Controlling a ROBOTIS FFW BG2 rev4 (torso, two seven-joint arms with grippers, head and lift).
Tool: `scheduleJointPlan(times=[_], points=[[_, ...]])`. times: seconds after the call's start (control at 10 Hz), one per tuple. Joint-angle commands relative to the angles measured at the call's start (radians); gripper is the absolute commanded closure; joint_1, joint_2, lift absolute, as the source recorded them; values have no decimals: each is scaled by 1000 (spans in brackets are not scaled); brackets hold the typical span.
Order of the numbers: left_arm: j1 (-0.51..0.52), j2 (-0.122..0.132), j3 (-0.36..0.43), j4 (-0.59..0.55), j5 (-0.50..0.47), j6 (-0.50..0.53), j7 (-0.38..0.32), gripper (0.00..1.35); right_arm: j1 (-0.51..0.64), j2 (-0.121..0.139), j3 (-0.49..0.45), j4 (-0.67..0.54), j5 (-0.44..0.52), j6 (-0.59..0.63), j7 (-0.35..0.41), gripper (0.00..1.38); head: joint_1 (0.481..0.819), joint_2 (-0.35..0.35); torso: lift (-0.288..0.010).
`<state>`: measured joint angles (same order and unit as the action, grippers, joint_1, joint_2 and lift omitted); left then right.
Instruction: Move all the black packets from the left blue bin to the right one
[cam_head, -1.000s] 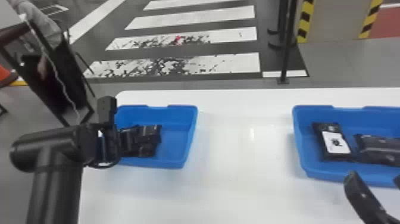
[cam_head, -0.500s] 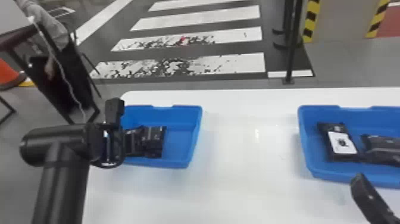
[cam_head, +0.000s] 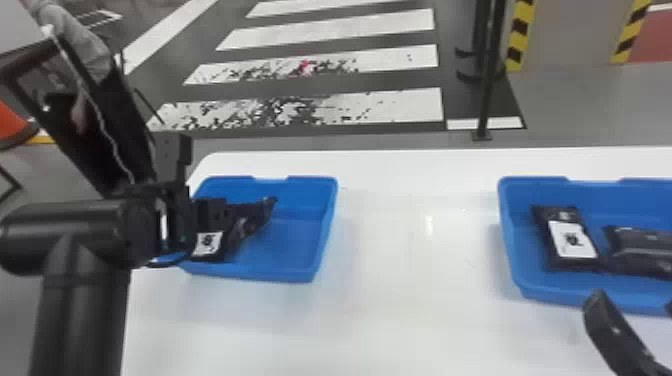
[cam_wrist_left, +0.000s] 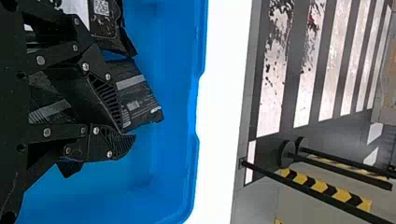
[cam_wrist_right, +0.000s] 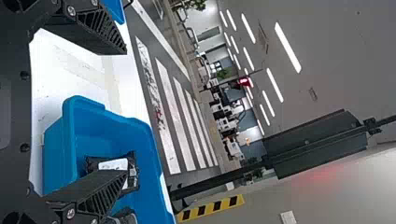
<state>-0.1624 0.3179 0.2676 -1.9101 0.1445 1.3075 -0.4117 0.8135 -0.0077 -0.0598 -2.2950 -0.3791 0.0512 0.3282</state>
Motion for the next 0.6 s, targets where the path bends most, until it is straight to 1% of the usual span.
scheduleJointPlan(times=[0.0, 0.1, 0.2, 0.3, 0.4, 0.5], points=[[8, -3, 0, -8, 3, -9, -16, 1208, -1, 0, 0, 4, -8, 5, 2, 124, 695, 237, -185], [15, -10, 0, -10, 3, -12, -18, 1208, -1, 0, 0, 6, -8, 5, 2, 124, 695, 231, -185], [30, -13, 8, -13, 13, -2, -13, 1092, -4, 0, 0, 6, -10, 8, 3, 124, 695, 229, -185], [44, -23, 30, -10, 3, -2, -12, 708, -4, 0, 0, 11, -14, 8, 5, 124, 695, 227, -185], [49, -23, 34, -13, -9, 1, -12, 561, -4, 0, 0, 11, -16, 10, 6, 124, 695, 232, -185], [52, -22, 40, -13, -15, 13, -12, 533, -6, 0, 0, 14, -18, 10, 8, 124, 695, 242, -185]])
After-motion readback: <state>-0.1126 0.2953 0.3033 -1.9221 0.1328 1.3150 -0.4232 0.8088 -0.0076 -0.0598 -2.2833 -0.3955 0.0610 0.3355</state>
